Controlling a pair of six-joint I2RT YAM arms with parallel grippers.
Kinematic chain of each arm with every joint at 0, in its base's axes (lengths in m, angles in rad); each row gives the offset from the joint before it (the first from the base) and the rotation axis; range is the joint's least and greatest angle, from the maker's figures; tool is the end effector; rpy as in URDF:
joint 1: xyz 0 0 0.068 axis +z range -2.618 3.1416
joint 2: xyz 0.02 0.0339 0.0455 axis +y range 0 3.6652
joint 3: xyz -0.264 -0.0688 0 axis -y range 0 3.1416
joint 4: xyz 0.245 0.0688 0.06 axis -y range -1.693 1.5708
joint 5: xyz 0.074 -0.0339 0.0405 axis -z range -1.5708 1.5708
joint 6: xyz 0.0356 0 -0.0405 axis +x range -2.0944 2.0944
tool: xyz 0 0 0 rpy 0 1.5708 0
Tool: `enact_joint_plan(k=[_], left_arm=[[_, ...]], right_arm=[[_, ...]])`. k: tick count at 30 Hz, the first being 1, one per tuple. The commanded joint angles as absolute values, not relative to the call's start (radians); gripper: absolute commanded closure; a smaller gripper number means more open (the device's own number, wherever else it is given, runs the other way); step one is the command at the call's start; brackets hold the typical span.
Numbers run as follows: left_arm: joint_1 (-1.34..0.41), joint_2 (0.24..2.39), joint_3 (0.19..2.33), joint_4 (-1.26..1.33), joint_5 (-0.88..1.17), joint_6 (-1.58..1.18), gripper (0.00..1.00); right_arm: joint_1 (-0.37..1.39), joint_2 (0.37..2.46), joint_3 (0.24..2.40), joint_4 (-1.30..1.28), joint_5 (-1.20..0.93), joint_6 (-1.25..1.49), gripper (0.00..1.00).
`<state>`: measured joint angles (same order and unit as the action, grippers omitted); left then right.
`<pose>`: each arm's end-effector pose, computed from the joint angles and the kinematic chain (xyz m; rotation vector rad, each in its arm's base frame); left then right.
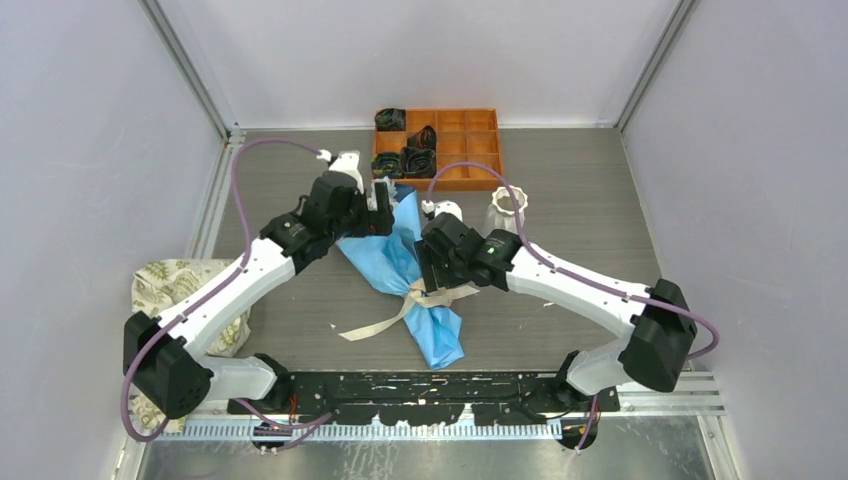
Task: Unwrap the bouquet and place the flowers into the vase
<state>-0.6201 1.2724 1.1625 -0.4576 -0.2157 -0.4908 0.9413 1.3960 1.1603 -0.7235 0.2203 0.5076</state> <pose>0.2357 -0.1590 0.3401 0.0115 2.1533 -0.4239 0.1763 0.2288 0.2856 -0.4570 2.4839 0.3190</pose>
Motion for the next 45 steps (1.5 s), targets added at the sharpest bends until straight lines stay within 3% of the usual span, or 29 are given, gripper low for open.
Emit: enact_joint_plan(k=[1,8,20,23,27,32,38,45], left_arm=[[-0.629,1.273,1.042,-0.323,-0.202,-0.573,0.04],[-0.636,1.354,0.942,-0.246,-0.197,-0.616,0.07],[-0.64,1.535,0.924,-0.171,-0.217,-0.626,0.11],[-0.64,1.58,0.909,-0.15,-0.229,-0.643,0.12],[-0.64,1.64,0.907,-0.155,-0.268,-0.653,0.12],[-0.64,1.689,0.91,-0.157,-0.288,-0.655,0.12],[-0.64,1.722,0.914,-0.159,-0.282,-0.657,0.13],[-0.641,1.723,0.921,-0.173,-0.286,-0.655,0.14]], right_arm=[[0.942,1.436,1.143,-0.587,0.247,0.503,0.33],[0.942,1.545,1.197,-0.578,0.254,0.441,0.38],[0.941,1.628,1.225,-0.546,0.258,0.41,0.6],[0.94,1.64,1.233,-0.544,0.254,0.412,0.59],[0.94,1.615,1.24,-0.543,0.238,0.429,0.47],[0.939,1.568,1.208,-0.512,0.202,0.452,0.45],[0.939,1.591,1.169,-0.46,0.161,0.466,0.46],[0.915,1.636,1.173,-0.427,0.137,0.459,0.59]])
